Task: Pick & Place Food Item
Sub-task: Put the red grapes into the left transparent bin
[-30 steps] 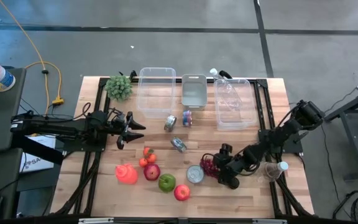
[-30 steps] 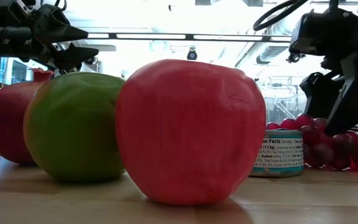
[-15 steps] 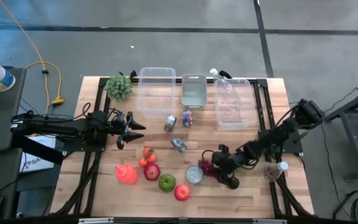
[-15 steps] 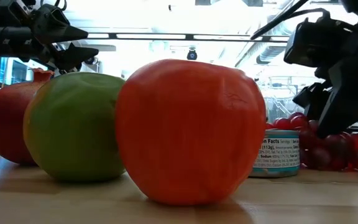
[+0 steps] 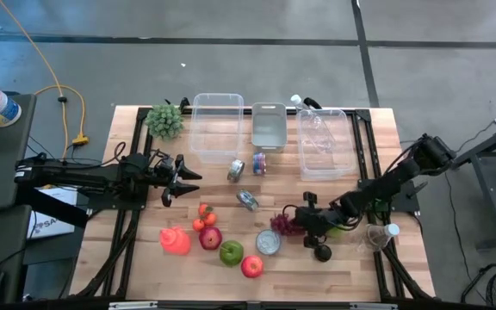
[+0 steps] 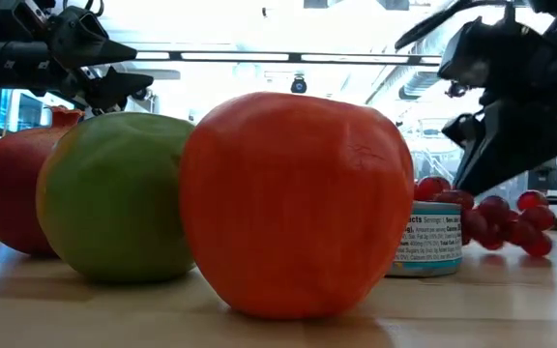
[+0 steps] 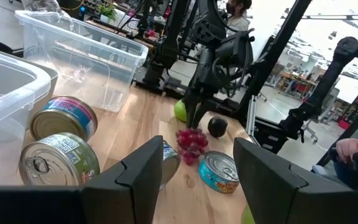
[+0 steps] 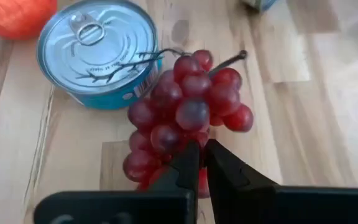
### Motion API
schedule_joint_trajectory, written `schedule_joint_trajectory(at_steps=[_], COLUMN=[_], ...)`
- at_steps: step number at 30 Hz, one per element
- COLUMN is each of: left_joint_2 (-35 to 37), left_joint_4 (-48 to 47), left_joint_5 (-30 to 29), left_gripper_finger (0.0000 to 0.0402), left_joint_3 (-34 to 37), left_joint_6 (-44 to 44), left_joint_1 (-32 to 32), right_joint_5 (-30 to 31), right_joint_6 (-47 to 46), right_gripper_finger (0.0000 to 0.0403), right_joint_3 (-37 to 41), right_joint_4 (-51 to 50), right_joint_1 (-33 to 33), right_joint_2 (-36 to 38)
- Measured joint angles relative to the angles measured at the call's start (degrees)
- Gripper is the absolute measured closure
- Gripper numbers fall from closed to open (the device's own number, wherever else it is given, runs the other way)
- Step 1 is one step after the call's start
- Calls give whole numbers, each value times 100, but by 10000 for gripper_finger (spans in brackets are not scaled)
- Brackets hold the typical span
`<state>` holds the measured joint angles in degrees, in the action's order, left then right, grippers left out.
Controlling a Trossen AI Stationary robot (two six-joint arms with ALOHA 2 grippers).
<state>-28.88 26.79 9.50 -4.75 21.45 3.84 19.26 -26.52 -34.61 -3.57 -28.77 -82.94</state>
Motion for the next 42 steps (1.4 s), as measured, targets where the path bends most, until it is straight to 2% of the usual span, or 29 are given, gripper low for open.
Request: schedule_joint_trajectory(at_steps=[7,14,17,24,33,39,42], left_joint_2=[-2,-1,0,0,-2,-166,-364], left_joint_4=[0,125,292,636,700,948,1363], left_joint_5=[-2,-70,-72,-153,-178,-656,-679], left_gripper_finger=[211,211,211,211,211,211,211], left_joint_3=[0,0,0,0,0,0,0], left_joint_6=[0,-337,-486,-801,-315,-310,-402], left_joint_1=[-1,0,-1,0,-2,-98,-235], right_joint_5=[477,1600,1853,1935,1937,1936,1935], right_joint_6=[104,316,415,807,883,883,883], right_gripper_finger=[399,399,399,399,399,400,400], right_joint_3=[-75,-183,-235,-251,-251,-251,-251], right_joint_4=[-35,-2,-5,351,450,450,450], right_joint_1=[-201,-310,-310,-310,-310,-310,-310], right_joint_2=[343,626,705,753,753,753,753])
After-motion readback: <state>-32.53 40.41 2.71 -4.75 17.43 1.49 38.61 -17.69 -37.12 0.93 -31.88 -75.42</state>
